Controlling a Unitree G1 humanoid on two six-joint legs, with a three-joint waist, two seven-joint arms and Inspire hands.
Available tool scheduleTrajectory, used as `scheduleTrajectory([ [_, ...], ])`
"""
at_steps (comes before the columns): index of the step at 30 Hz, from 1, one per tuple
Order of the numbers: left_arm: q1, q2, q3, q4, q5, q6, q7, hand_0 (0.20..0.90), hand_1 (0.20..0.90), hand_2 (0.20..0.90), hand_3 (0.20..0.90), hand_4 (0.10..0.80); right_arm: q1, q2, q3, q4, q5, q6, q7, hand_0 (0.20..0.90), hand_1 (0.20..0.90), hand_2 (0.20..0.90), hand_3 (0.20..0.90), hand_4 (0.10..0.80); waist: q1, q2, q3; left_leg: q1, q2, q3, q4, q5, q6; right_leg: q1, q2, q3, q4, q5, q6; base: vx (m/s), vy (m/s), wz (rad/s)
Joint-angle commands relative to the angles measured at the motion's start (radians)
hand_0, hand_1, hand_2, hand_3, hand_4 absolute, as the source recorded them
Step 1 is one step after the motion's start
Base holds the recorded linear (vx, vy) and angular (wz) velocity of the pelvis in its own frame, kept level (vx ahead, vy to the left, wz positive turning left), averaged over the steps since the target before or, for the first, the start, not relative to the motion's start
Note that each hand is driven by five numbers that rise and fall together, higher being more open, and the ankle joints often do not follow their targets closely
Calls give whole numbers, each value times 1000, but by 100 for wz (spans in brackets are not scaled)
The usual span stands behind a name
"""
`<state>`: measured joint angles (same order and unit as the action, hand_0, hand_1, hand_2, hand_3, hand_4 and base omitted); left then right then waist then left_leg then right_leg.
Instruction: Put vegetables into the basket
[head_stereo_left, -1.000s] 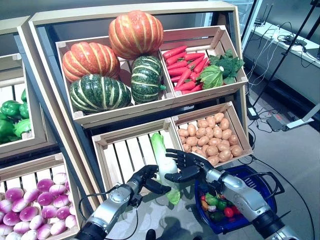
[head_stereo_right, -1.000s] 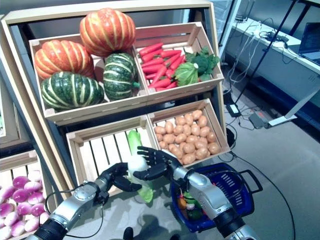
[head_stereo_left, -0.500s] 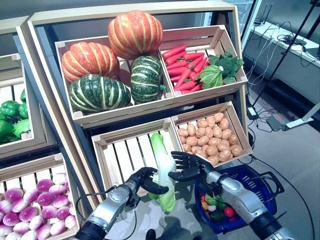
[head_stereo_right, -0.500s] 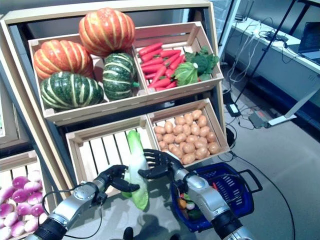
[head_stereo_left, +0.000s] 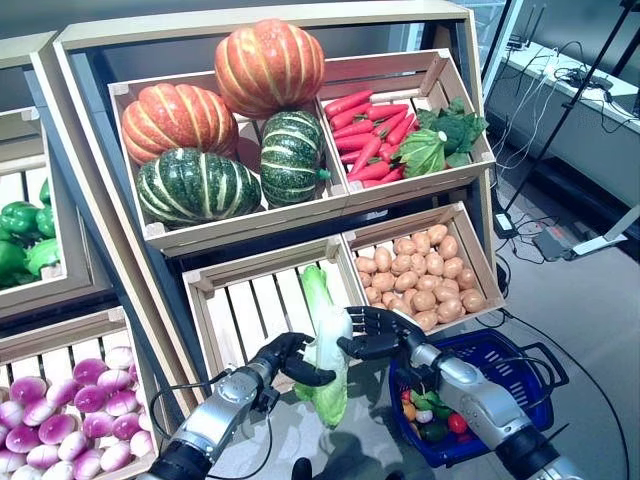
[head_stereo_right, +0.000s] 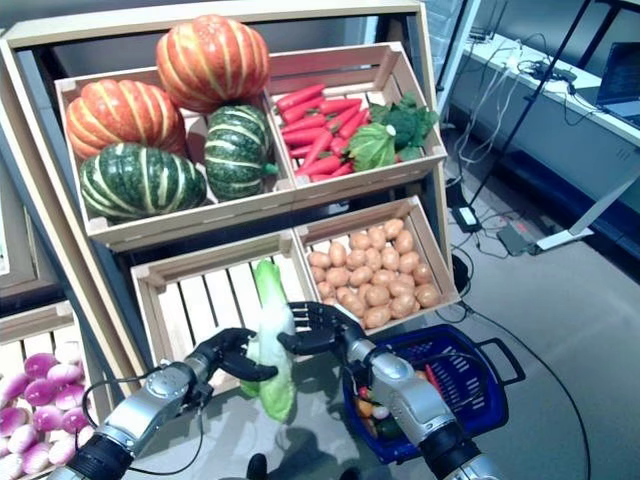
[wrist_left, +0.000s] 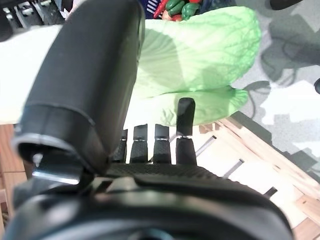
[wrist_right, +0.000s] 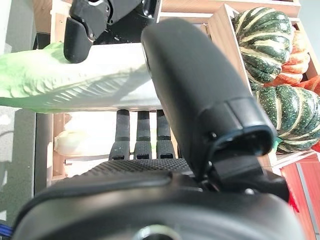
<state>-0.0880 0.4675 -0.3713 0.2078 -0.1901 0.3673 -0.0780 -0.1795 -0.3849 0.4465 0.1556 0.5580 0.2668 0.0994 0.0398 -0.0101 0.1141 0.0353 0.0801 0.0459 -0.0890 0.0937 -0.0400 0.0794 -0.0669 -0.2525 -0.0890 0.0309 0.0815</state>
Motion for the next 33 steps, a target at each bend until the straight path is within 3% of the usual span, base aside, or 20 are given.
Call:
scheduleTrajectory([
  [1, -143, 14, 21, -74, 13, -74, -9, 300, 300, 300, 300, 400, -46, 35, -20, -34, 70, -124, -42, 691, 691, 691, 691, 660, 12, -25, -38, 32, -1, -11, 2, -77, -24, 15, -80, 33, 2, 25, 60, 0, 0, 0],
  [2, -142, 14, 21, -73, 12, -76, -10, 300, 300, 300, 300, 400, -45, 36, -18, -31, 70, -127, -40, 738, 738, 738, 738, 692, 12, -25, -37, 32, -1, -10, 2, -77, -25, 15, -81, 32, 2, 26, 60, 0, 0, 0],
  [4, -140, 12, 22, -74, 16, -76, -14, 300, 300, 300, 300, 400, -43, 38, -17, -29, 71, -127, -35, 900, 900, 900, 900, 800, 13, -25, -38, 31, 0, -10, 2, -76, -25, 14, -81, 32, 2, 26, 59, 0, 0, 0],
  [31, -149, 10, 1, -58, 40, -79, -21, 300, 300, 300, 300, 400, -67, 55, 20, -32, 119, -91, 4, 900, 900, 900, 900, 800, 14, -27, -41, 31, -1, -12, 2, -76, -25, 14, -81, 39, 2, 25, 56, 0, 0, 0],
  [32, -149, 9, -1, -55, 41, -83, -21, 300, 300, 300, 300, 400, -70, 59, 22, -29, 120, -93, 5, 655, 655, 655, 655, 637, 15, -27, -41, 31, 0, -12, 2, -75, -26, 13, -81, 38, 2, 26, 56, 0, 0, 0],
  [33, -150, 8, -2, -55, 41, -82, -20, 300, 300, 300, 300, 400, -72, 61, 24, -29, 120, -94, 5, 453, 453, 453, 453, 502, 14, -27, -42, 30, -1, -12, 2, -76, -25, 12, -81, 39, 2, 25, 56, 0, 0, 0],
])
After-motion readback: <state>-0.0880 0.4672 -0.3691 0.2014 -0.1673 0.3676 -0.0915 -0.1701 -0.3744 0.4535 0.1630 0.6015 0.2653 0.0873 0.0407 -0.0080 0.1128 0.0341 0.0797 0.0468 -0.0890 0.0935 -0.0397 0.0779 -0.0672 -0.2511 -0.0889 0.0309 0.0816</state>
